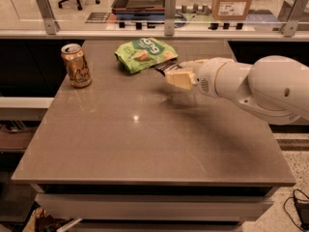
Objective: Move rxbar chocolate near green rice chip bag
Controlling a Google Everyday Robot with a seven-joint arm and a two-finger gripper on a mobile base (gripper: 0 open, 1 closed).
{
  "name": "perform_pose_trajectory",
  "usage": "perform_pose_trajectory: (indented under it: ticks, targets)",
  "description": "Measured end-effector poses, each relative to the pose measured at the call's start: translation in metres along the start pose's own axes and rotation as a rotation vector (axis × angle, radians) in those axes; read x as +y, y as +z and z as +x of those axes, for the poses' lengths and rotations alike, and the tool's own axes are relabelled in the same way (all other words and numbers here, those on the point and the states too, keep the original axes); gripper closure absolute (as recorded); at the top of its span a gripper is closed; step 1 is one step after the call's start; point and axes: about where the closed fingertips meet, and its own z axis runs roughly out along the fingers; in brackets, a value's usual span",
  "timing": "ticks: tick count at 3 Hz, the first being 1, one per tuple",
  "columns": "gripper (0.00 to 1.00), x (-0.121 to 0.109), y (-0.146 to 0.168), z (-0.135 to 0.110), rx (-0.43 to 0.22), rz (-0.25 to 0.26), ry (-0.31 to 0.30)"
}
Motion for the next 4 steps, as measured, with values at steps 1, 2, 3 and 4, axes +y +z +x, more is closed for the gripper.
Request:
perform_pose_trajectory:
  ticks: [1,2,3,4]
  targets:
    - [1.0,-0.034,0.004,-0.009,-0.039,0.082,0.019]
    - [1.0,-0.056,0.016,-0.011,-0.046,0.129,0.032]
    - [1.0,-0.07,0.039,-0.009,-0.041,0.156,0.047]
    - [1.0,-0.08,0.058,-0.005,-0.027,0.186,0.062]
